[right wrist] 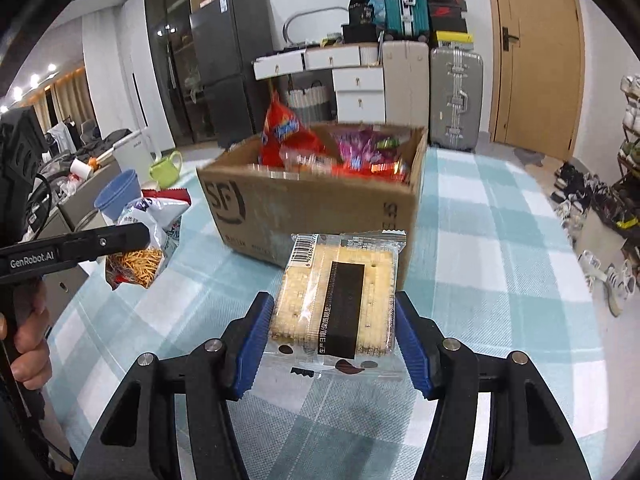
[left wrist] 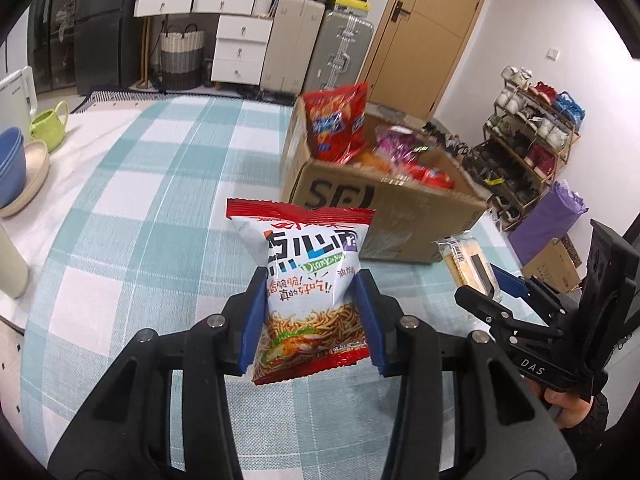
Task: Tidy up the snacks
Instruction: 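Carry both packs into the cardboard box and open both grippers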
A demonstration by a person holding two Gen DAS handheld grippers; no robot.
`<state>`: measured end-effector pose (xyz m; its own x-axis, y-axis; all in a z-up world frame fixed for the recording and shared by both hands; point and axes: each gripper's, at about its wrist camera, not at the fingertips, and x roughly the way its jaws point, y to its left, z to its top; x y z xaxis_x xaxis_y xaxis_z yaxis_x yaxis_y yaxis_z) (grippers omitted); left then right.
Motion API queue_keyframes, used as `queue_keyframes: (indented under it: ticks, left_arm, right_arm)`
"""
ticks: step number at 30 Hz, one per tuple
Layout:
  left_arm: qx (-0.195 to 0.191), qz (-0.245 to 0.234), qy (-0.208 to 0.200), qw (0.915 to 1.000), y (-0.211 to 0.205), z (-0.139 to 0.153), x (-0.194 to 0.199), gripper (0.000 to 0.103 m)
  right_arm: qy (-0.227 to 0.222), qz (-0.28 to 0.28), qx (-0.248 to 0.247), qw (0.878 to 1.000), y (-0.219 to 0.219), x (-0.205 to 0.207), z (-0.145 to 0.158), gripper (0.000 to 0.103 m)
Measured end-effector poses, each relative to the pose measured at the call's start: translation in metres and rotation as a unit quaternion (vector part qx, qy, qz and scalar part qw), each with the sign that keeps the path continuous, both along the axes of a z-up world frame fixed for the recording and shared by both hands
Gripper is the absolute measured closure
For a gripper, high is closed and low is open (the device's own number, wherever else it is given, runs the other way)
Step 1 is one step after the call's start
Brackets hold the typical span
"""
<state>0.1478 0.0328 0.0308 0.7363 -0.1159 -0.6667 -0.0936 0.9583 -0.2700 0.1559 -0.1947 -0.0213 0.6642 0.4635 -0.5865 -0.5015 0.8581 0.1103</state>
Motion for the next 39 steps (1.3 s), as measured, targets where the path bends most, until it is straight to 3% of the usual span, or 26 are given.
queue_keyframes:
  ticks: [20, 39]
  left_arm:
    - [0.052, -0.025, -0.053, 0.9969, -0.025, 0.068, 0.028, 0.063]
    - [0.071, -0.041, -0.062, 0.9946, -0.038, 0.084, 0.092, 0.063]
  right_arm:
    - [-0.057, 0.000, 0.019, 0.998, 0.005, 0.019, 0.065, 0.043]
    - [-0.058, 0.004, 0.009, 0.998, 0.024, 0.075, 0.079, 0.043]
